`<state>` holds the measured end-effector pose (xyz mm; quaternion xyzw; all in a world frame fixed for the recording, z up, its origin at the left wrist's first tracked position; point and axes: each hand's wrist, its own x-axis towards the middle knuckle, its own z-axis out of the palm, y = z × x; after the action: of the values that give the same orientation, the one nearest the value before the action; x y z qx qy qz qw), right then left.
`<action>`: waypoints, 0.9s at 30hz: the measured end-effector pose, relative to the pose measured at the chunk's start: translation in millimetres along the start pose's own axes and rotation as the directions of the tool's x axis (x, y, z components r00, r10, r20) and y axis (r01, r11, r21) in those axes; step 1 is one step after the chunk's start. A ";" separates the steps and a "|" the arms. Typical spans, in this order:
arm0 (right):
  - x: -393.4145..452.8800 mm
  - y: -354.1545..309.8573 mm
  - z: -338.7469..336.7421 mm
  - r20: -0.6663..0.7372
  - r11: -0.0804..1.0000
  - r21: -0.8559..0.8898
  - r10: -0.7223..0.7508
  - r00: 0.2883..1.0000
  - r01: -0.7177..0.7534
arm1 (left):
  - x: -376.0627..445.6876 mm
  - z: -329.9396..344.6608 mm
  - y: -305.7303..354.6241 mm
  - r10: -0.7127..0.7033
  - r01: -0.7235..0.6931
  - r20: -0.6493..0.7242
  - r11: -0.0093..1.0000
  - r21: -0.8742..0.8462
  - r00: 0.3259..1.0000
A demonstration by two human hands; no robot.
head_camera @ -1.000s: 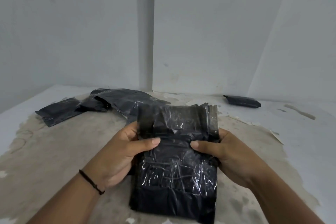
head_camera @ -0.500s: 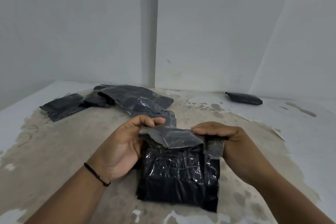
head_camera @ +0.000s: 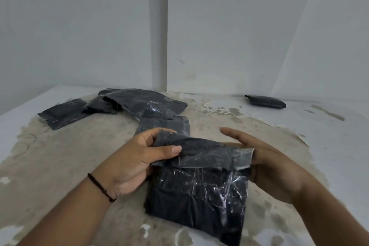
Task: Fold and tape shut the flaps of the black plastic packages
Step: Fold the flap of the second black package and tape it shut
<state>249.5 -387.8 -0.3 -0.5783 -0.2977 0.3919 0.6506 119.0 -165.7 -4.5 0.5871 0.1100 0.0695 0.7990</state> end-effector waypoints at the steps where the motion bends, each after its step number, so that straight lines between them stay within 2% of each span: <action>1: -1.0 1.3 -2.3 0.029 0.996 0.085 0.023 0.999 -0.026 | -0.2 2.3 -0.9 0.008 -0.008 0.000 1.000 -0.006 1.000; 5: -4.5 -1.9 -1.6 0.076 0.967 0.254 -0.027 0.997 0.006 | 0.0 5.6 -2.3 0.070 -0.069 -0.051 0.997 0.015 0.996; 6: -4.5 -3.8 2.2 0.052 0.979 0.200 -0.034 0.998 0.023 | 0.2 5.3 -2.4 0.076 -0.075 -0.058 0.997 0.021 0.995; 9: 0.6 -1.0 13.8 -0.109 0.988 -0.153 -0.022 0.994 0.005 | 0.7 5.1 -4.5 0.073 -0.071 -0.083 0.997 0.020 0.994; 11: 5.1 3.9 16.0 -0.216 0.980 -0.198 -0.035 0.976 -0.008 | 1.3 3.8 -5.6 0.053 -0.051 -0.087 0.998 0.024 0.995; 14: 5.9 5.0 16.5 -0.265 0.981 -0.195 -0.054 0.963 0.001 | 2.0 0.9 -6.7 -0.039 0.039 -0.008 0.999 -0.006 0.999; 17: 5.8 6.0 15.5 -0.273 0.985 -0.171 -0.046 0.961 -0.002 | 2.7 0.7 -8.1 -0.091 0.091 0.032 0.996 0.015 0.995; 24: 3.3 4.8 11.2 -0.230 0.991 -0.132 -0.035 0.973 0.005 | 4.5 -1.8 -11.1 -0.015 0.010 0.071 0.998 0.069 0.997; 27: 2.8 4.9 6.9 -0.220 0.988 -0.151 0.010 0.975 -0.044 | 4.5 -3.5 -12.0 -0.006 0.002 0.080 0.999 0.048 0.997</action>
<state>244.4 -381.7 -4.3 -0.6706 -0.2460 0.3106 0.6272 122.2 -164.9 -17.4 0.6083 0.0808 0.0419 0.7885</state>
